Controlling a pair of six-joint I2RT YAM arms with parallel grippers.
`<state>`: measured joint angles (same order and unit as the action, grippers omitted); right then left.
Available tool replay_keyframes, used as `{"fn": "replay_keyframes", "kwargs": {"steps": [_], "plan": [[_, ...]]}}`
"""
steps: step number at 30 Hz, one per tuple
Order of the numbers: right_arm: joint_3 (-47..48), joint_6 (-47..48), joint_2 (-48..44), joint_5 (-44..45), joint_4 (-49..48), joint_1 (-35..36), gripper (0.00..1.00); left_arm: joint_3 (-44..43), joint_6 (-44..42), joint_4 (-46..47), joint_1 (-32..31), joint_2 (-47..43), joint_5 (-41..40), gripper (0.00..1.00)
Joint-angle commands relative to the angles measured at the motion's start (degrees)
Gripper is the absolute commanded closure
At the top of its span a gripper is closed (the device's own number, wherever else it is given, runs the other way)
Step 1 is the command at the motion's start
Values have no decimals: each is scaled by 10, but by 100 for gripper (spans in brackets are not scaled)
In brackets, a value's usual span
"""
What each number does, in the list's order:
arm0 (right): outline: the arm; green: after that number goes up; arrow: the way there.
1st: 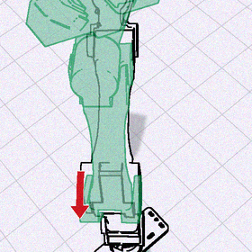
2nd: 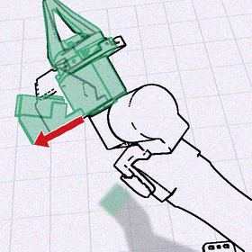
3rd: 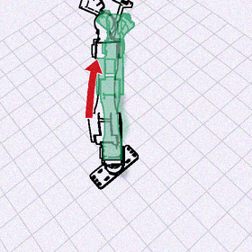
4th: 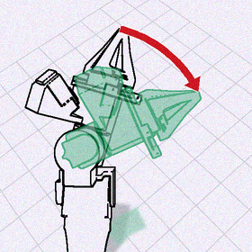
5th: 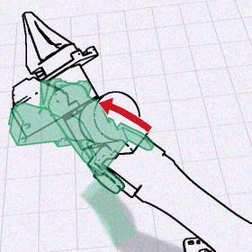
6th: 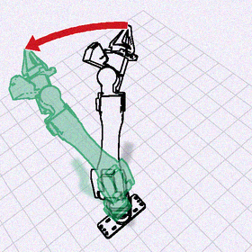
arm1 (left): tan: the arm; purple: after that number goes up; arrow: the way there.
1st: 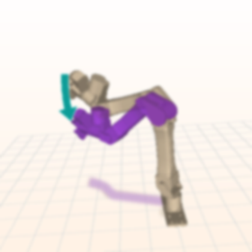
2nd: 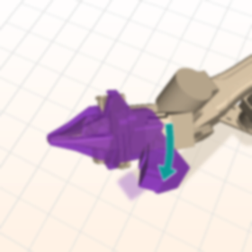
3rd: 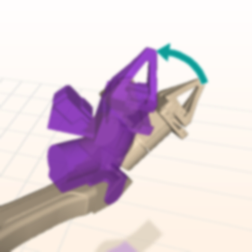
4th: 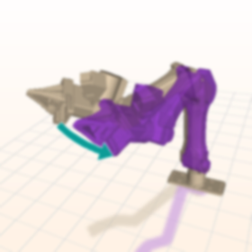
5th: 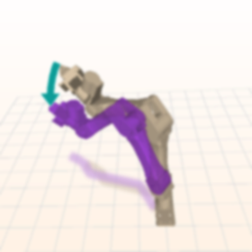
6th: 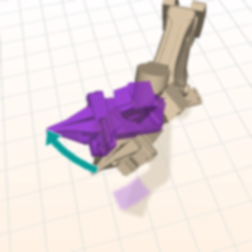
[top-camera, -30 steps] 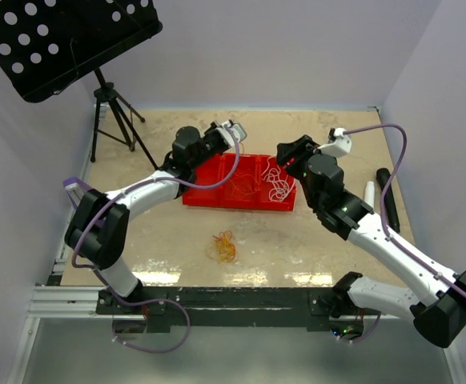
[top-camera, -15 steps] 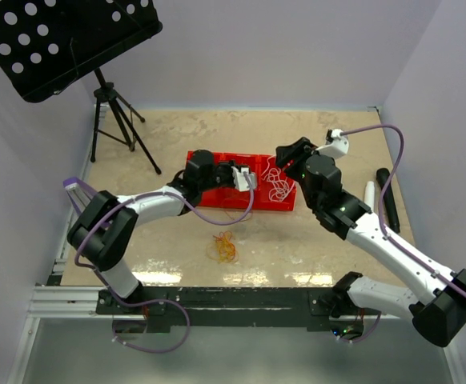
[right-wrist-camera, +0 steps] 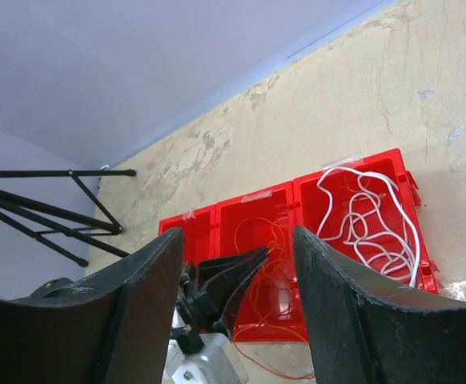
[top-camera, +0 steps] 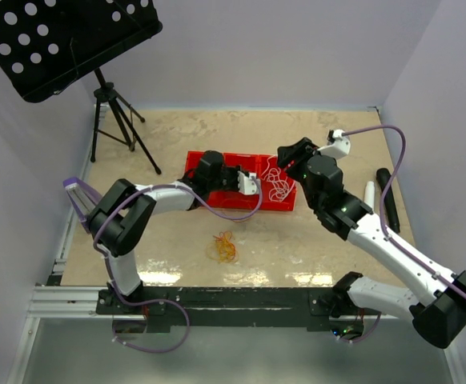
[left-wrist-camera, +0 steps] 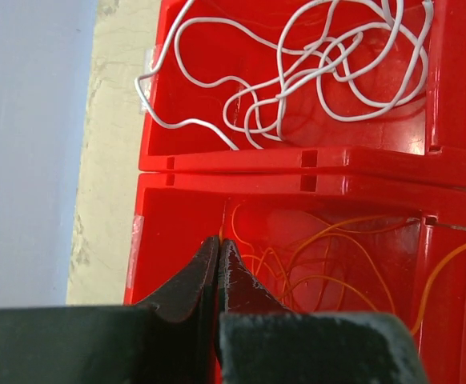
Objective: Untangle the cables
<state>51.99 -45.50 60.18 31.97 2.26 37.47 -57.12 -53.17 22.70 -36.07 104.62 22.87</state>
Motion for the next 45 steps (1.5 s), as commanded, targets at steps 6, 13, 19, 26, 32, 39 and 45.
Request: {"fn": "replay_keyframes", "kwargs": {"steps": [6, 13, 19, 26, 32, 39, 45], "plan": [[-2, 0, -17, -2, 2, -4, 40, -37, 3, 17, 0, 39, 2, 100], [8, 1, -20, -4, 8, -4, 41, -53, 4, 0, 0, 43, -20, 45], [11, -5, -31, -7, 13, -4, 41, 20, 53, 108, 1, -55, -34, 26], [12, -6, -33, -9, 13, -4, 41, 87, 45, 18, 2, -201, 27, 22], [8, -5, -31, -12, 12, -4, 41, 140, -135, -178, 20, -261, 139, 22], [7, -1, -31, -12, 6, -4, 41, 218, -359, -166, 36, -243, 180, 24], [12, 2, -34, -12, -1, -4, 41, 245, -474, -87, 41, -181, 197, 24]]}}
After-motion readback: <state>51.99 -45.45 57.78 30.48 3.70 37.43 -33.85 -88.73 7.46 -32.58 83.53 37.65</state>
